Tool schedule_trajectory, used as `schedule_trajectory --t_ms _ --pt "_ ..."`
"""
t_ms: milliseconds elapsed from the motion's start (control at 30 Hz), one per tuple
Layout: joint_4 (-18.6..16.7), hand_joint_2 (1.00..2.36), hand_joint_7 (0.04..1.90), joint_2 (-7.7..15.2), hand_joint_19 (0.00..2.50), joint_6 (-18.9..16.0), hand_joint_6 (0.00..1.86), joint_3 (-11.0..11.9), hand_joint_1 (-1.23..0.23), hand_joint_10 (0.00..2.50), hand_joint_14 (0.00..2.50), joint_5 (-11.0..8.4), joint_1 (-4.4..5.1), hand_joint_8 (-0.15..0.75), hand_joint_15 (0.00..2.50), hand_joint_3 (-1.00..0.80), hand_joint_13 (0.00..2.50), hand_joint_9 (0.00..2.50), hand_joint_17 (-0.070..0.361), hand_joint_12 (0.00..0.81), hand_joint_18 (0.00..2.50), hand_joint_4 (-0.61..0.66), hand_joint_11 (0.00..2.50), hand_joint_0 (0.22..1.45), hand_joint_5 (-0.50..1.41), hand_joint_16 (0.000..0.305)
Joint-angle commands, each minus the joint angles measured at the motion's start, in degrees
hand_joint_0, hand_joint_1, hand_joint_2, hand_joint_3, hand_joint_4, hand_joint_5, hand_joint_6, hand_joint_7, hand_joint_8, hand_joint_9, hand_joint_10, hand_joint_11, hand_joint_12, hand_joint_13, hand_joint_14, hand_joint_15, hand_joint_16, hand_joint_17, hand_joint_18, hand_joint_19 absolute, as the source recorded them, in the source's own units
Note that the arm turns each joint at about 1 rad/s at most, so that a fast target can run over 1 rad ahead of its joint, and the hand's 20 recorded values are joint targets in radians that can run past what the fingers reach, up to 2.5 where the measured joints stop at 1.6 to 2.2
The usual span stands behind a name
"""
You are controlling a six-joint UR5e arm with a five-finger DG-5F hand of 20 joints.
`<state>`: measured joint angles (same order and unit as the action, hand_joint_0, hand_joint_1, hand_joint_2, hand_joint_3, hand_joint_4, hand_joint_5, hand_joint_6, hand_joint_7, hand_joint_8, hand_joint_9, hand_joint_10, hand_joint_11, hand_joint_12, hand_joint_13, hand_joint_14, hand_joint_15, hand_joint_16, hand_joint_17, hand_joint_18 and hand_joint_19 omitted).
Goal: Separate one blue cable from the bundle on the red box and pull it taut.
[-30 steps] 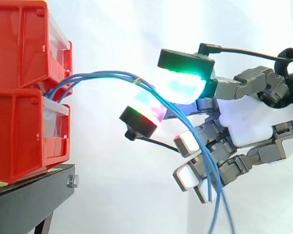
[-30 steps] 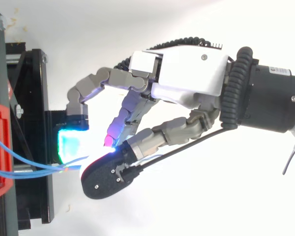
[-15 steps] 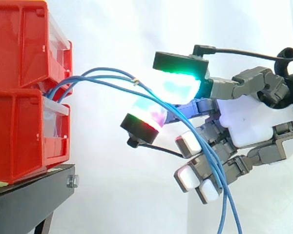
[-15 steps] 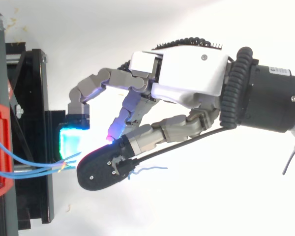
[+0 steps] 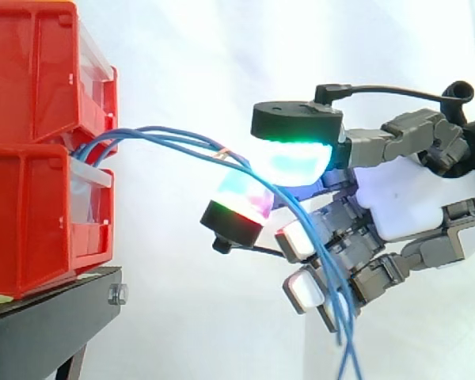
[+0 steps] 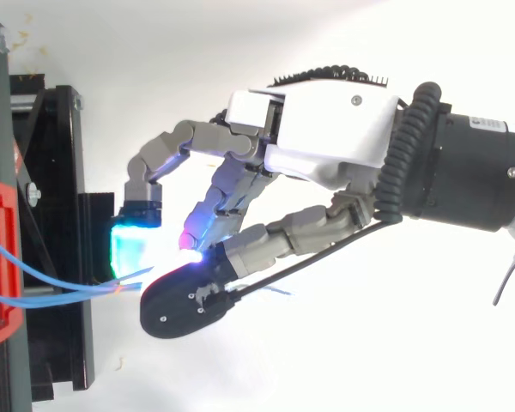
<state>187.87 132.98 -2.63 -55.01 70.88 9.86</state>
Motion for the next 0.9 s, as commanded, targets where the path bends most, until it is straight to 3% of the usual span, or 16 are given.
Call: schedule_trajectory --t_ms 0,133,300,433,633,800,867 --pt "-0.05 1.02 0.98 0.0 0.71 0.0 0.96 -0.01 -0.83 0.02 0.02 -0.04 0.07 0.207 0.45 -0.22 0.96 1.08 0.116 0.323 0.76 -0.18 0.53 0.73 -0.15 0.051" --pt "-0.05 1.0 1.13 0.0 0.72 0.08 0.97 -0.01 -0.85 0.02 0.02 -0.04 0.07 0.188 0.45 -0.47 0.95 1.1 0.11 0.31 0.72 -0.29 0.52 0.83 -0.15 0.049" --pt "-0.05 1.0 1.24 0.0 0.69 0.08 0.96 -0.1 -0.89 0.02 0.02 -0.04 0.07 0.175 0.45 -0.5 0.97 1.14 0.106 0.3 0.74 -0.35 0.51 0.84 -0.13 0.047" --pt "-0.14 1.0 1.18 0.0 0.67 0.08 0.96 -0.01 -0.91 0.02 0.02 -0.04 0.07 0.171 0.44 -0.5 1.0 1.17 0.104 0.293 0.77 -0.34 0.5 0.8 -0.11 0.046" --pt "-0.22 1.0 0.99 0.0 0.69 0.08 0.93 -0.1 -0.88 0.02 0.02 -0.04 0.07 0.183 0.45 -0.5 1.03 1.22 0.104 0.303 0.8 -0.23 0.48 0.68 -0.08 0.046" --pt "-0.14 1.0 1.03 0.0 0.68 0.08 0.92 -0.1 -0.93 0.02 0.02 0.05 0.07 0.172 0.45 -0.5 1.03 1.18 0.105 0.305 0.81 -0.24 0.5 0.71 -0.1 0.047" --pt "-0.14 1.0 0.96 0.0 0.68 0.08 0.93 -0.1 -0.93 0.02 0.02 0.05 0.07 0.176 0.45 -0.5 1.01 1.17 0.105 0.303 0.79 -0.17 0.5 0.7 -0.11 0.047"
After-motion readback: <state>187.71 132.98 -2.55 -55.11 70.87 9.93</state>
